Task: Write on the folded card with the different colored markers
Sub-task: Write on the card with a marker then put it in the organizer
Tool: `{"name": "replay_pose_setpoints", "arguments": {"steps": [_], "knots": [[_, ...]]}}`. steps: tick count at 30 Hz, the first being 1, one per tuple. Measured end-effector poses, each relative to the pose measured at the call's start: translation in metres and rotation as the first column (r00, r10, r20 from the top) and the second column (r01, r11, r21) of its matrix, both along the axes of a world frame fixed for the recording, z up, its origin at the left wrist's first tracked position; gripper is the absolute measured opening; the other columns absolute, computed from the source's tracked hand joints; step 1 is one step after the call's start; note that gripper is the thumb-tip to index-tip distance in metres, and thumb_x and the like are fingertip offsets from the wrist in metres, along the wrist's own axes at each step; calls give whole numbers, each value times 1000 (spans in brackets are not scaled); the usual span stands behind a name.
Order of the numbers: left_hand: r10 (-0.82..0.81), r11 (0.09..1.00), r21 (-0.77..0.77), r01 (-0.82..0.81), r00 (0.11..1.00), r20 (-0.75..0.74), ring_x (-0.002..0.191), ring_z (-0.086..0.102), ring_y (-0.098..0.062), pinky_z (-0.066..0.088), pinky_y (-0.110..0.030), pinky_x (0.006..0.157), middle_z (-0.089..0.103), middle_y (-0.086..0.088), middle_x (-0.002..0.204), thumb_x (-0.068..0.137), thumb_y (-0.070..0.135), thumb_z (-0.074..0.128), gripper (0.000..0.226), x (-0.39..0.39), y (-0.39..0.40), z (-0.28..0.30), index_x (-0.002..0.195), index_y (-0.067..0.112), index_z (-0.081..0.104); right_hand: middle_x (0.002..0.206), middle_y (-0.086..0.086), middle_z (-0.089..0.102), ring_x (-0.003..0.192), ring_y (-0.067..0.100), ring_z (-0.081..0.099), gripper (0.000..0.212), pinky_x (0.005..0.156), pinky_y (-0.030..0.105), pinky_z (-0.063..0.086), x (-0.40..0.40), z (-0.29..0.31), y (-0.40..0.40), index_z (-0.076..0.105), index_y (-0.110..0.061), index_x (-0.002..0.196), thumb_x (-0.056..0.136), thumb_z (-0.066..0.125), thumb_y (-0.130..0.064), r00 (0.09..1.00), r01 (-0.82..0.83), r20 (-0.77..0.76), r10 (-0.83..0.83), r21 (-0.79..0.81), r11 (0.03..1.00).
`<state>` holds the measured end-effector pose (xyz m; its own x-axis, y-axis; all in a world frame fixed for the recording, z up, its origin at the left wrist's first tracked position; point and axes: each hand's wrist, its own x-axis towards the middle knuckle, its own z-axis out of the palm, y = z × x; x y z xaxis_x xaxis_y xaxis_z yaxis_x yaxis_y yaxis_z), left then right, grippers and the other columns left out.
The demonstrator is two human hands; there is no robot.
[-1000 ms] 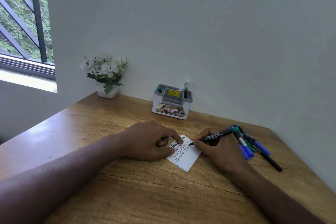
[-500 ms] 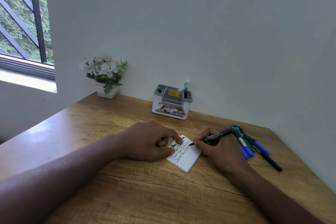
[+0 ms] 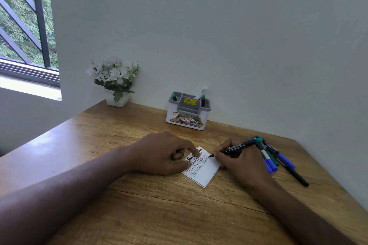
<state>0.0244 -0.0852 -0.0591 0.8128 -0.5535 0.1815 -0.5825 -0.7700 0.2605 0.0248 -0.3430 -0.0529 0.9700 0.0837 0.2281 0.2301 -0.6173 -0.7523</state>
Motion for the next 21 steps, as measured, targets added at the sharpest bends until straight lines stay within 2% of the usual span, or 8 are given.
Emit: {"name": "replay_pose_setpoints", "arguments": {"steps": [6, 18, 21], "knots": [[-5, 1000, -3, 5, 1000, 5, 74, 56, -9, 51, -43, 70, 57, 11, 78, 101, 52, 60, 37, 0, 0, -1, 138, 50, 56, 74, -12, 76, 73, -3, 70, 6, 57, 8, 48, -1, 1, 1, 77, -29, 83, 88, 79, -28, 1000, 15, -11, -15, 2, 1000], [-14, 1000, -15, 14, 1000, 0, 76, 58, -12, 52, -43, 71, 59, 7, 79, 102, 51, 60, 37, -2, -1, 0, 139, 48, 57, 83, -8, 77, 84, 3, 71, 5, 63, 13, 48, -4, 3, 3, 76, -26, 86, 91, 76, -26, 997, 57, -44, -55, 44, 997], [-17, 1000, -21, 17, 1000, 11, 77, 58, -13, 51, -43, 71, 58, 8, 79, 102, 50, 60, 37, -3, -2, -1, 139, 48, 57, 84, -9, 76, 87, 4, 71, 6, 60, 9, 46, -5, 3, 4, 75, -26, 86, 92, 75, -26, 998, 46, -54, -44, 40, 998]]}}
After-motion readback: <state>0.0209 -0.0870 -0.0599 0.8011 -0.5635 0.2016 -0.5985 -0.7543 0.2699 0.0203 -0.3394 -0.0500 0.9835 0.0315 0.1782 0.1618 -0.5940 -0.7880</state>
